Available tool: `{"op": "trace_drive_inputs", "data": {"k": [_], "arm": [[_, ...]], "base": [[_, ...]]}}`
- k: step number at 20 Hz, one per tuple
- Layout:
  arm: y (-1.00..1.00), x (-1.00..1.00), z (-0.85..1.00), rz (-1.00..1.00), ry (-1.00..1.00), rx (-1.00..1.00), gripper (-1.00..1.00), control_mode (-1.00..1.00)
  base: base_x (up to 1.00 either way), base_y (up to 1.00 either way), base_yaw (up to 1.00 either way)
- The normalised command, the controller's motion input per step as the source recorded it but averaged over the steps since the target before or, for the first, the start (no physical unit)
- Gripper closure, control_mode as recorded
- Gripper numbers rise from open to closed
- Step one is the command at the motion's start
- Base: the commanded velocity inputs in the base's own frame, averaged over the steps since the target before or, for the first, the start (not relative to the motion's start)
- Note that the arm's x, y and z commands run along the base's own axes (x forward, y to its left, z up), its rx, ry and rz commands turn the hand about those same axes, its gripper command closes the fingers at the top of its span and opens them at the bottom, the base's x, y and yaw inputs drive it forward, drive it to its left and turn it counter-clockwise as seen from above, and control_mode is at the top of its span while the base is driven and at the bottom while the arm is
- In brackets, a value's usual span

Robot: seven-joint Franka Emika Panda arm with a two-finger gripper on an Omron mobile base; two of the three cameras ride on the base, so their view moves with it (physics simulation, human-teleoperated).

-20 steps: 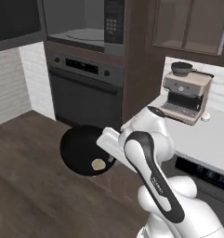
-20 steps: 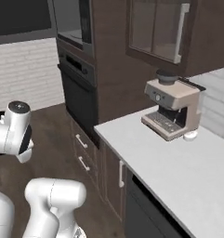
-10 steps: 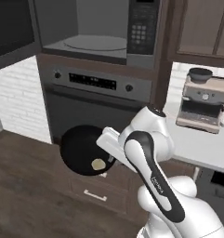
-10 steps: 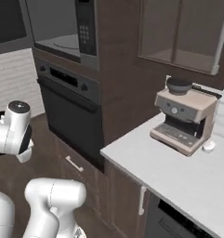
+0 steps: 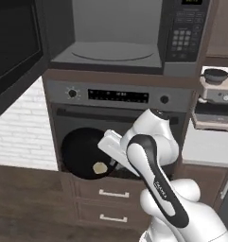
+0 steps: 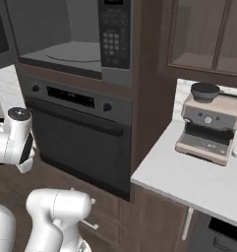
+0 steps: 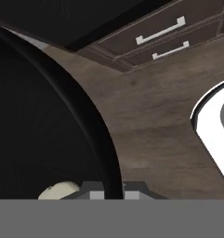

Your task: Pick the garlic from the sink and place it in the bowl. Then pick the bowl and place it in the microwave. Then close the microwave door and press the start button.

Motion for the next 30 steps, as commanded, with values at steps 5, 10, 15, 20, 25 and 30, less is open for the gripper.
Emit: {"op": "trace_drive_inputs", "data": {"k": [5, 10, 15, 20, 25, 30], "arm": [[0.00, 0.00, 0.00, 0.00, 0.00, 0.00, 1.00, 1.00], [0.00, 0.00, 0.00, 0.00, 0.00, 0.00, 1.00, 1.00], [0.00, 0.00, 0.00, 0.00, 0.00, 0.00, 1.00, 1.00], [0.00, 0.00, 0.00, 0.00, 0.00, 0.00, 1.00, 1.00], [0.00, 0.00, 0.00, 0.00, 0.00, 0.00, 1.00, 1.00], [0.00, 0.00, 0.00, 0.00, 0.00, 0.00, 1.00, 1.00]], "base": [[0.13, 0.69, -0.43], [0.01, 0.17, -0.13], [0.40, 0.09, -0.05], [0.16, 0.07, -0.20], [-0.03, 0.30, -0.30], [0.08, 0.38, -0.28]]}}
